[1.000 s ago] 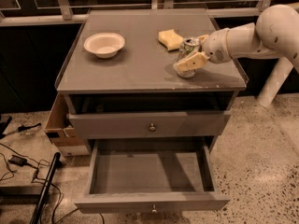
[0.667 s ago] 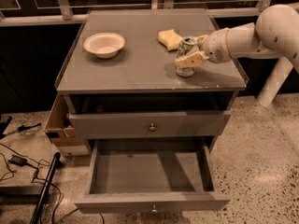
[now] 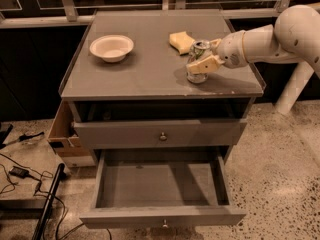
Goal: Place 7up can into middle drawer
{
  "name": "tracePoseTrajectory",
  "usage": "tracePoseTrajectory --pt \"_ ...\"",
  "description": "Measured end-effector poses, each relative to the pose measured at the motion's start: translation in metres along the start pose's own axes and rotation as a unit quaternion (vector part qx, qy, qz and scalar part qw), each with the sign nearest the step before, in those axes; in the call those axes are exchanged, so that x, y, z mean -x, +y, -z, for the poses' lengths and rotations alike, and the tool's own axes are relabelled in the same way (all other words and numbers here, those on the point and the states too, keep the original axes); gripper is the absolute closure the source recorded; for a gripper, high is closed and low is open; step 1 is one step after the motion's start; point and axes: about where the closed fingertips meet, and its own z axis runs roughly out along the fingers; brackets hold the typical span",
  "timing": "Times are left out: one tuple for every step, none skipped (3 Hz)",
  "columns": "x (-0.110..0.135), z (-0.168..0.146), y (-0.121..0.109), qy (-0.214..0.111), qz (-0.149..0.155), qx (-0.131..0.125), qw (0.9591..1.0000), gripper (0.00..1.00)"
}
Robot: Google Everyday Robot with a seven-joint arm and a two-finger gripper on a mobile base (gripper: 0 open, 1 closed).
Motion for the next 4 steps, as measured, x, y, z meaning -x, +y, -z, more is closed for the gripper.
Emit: tracePoseTrajectory --pt "0.009 0.013 0.014 -0.009 0.008 0.017 0.9998 1.00" --pt "0.034 0.048 0.053 -0.033 0.029 0.038 0.9983 1.00" --pt "0.049 0.086 0.110 -0.051 0.030 0.057 0.9966 1.00" --pt "0.050 0.085 0.109 -0.051 0.031 0.057 0.9966 1.00"
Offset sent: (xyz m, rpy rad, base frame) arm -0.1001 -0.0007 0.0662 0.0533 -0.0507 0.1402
